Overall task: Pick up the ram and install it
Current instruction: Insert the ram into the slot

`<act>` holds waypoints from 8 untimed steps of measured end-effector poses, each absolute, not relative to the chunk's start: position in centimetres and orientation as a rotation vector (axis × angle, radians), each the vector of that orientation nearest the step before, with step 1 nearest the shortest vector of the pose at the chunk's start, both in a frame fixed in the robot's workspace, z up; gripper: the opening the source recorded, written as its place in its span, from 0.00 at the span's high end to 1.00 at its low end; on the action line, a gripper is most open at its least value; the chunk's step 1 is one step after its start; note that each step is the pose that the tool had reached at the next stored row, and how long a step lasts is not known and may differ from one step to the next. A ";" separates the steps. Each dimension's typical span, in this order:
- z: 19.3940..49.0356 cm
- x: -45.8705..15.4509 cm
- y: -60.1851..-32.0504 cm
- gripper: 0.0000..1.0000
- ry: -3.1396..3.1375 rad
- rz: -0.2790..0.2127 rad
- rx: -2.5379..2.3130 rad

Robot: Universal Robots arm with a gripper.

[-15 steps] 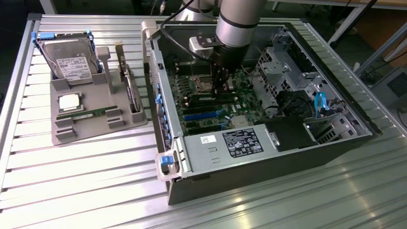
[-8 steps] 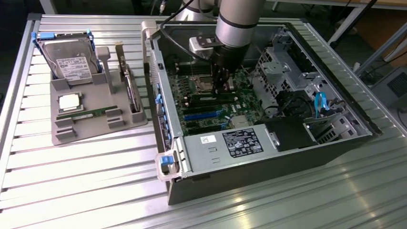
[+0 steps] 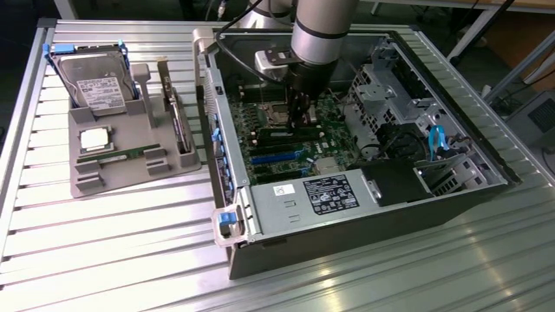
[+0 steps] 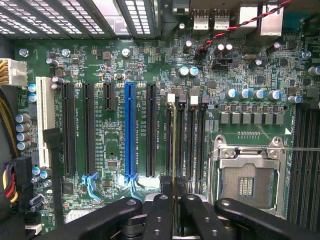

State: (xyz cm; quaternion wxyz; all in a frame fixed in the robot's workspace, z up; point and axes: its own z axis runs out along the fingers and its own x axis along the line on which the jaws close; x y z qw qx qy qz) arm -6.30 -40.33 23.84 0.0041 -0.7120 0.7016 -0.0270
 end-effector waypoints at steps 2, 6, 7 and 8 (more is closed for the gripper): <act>23.8 -6.4 -40.3 0.87 2.185 -0.115 -2.216; 23.8 -6.4 -40.3 0.87 2.183 -0.119 -2.214; 23.8 -6.6 -40.3 0.87 2.183 -0.119 -2.214; 23.8 -6.9 -40.3 0.87 2.183 -0.119 -2.214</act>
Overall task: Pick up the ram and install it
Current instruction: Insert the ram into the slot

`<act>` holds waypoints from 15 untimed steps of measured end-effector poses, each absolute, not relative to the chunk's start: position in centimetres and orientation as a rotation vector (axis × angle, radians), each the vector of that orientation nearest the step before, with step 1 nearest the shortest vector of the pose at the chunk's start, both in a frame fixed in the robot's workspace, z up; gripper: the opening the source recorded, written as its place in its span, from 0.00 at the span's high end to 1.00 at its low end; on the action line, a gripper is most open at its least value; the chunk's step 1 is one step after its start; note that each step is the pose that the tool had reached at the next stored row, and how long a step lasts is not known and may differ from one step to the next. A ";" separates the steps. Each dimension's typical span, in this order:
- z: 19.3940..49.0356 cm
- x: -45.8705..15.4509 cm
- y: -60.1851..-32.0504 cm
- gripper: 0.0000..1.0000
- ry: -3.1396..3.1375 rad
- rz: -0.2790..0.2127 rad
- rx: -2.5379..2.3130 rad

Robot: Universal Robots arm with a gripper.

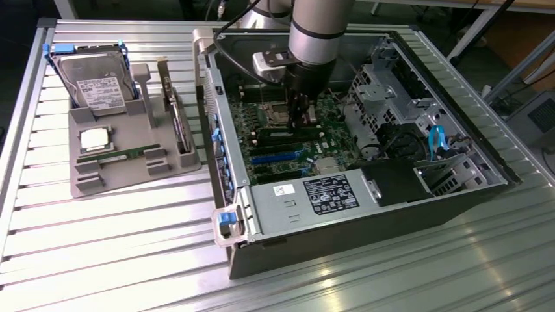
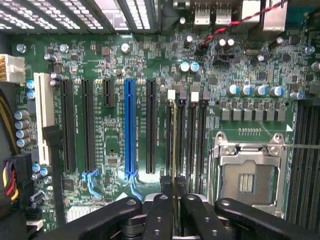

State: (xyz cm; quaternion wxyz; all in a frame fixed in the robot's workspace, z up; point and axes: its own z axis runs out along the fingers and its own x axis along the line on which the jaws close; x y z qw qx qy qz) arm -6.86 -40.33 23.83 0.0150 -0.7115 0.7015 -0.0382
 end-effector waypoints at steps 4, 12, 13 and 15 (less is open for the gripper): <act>24.0 -7.1 -40.3 0.87 2.183 -0.120 -2.214; 24.6 -6.9 -40.3 0.87 2.183 -0.119 -2.214; 24.6 -6.9 -40.3 0.87 2.183 -0.119 -2.214; 24.6 -6.8 -40.5 0.87 2.184 -0.118 -2.215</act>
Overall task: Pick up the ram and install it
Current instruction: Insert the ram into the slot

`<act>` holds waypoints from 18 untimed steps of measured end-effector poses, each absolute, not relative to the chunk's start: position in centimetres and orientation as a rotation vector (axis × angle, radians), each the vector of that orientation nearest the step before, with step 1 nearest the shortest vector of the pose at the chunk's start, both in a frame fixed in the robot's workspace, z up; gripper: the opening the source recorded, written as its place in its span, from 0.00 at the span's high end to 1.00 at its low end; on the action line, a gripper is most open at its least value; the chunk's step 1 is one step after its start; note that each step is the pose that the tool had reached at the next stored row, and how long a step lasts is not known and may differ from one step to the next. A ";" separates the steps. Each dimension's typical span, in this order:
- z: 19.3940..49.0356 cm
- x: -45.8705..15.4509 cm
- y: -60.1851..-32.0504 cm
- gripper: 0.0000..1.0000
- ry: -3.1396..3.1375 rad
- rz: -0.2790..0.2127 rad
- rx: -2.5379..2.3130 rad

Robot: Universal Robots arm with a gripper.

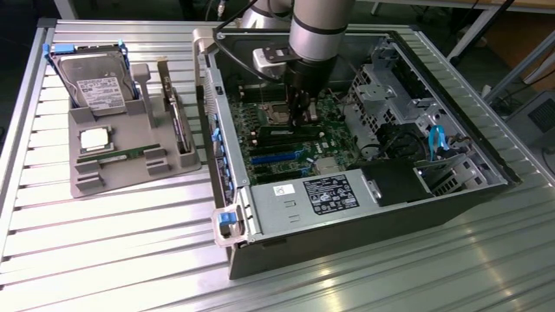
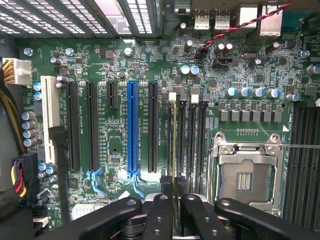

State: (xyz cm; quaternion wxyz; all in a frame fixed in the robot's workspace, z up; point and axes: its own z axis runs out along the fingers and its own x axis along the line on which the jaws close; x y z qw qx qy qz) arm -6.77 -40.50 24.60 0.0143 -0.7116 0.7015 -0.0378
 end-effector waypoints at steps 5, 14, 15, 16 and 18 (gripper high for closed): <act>24.6 -6.3 -40.5 0.87 2.185 -0.116 -2.216; 24.5 -6.0 -40.5 0.87 2.185 -0.115 -2.217; 24.5 -6.0 -40.5 0.87 2.185 -0.115 -2.217; 24.5 -6.0 -40.5 0.87 2.185 -0.115 -2.217; 24.3 -6.0 -40.5 0.87 2.187 -0.115 -2.215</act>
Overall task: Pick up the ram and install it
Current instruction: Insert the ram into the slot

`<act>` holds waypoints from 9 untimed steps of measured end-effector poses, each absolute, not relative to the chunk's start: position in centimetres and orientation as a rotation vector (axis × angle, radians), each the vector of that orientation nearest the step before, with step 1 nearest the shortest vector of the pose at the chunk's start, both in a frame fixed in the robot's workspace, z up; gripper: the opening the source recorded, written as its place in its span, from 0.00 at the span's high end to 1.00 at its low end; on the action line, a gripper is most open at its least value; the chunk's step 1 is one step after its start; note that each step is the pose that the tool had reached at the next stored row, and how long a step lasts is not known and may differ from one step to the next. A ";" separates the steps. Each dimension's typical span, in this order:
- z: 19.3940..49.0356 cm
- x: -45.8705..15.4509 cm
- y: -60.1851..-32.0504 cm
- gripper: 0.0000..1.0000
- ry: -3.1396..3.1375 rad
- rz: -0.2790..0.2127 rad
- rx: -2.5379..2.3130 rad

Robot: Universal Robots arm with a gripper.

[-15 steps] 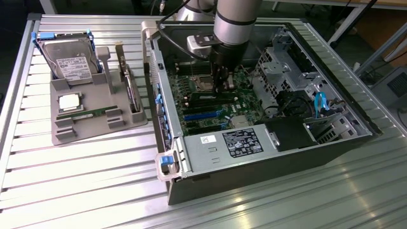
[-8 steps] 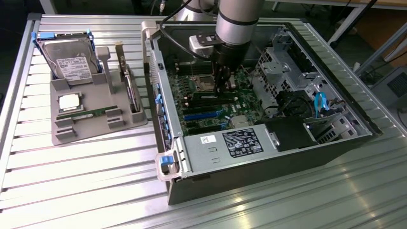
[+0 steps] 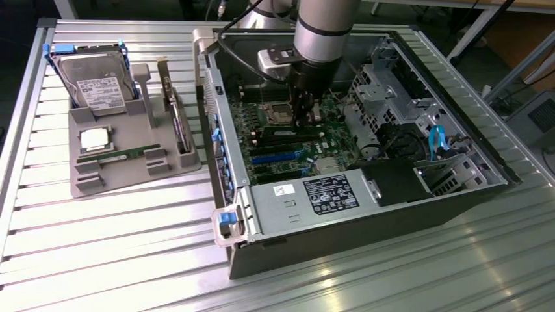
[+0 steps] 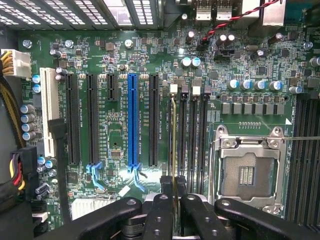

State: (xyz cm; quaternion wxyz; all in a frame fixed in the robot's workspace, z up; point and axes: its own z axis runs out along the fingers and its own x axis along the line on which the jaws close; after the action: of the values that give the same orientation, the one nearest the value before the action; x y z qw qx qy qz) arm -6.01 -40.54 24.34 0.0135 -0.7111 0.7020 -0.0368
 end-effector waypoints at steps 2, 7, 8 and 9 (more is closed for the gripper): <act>24.2 -6.0 -40.5 0.87 2.189 -0.115 -2.212; 23.9 -6.0 -40.5 0.87 2.191 -0.114 -2.212; 23.9 -6.0 -40.5 0.87 2.191 -0.114 -2.211; 23.8 -6.0 -40.5 0.87 2.191 -0.114 -2.211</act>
State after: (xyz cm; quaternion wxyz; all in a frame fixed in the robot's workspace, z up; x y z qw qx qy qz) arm -5.97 -40.55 23.80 0.0132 -0.7097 0.7034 -0.0365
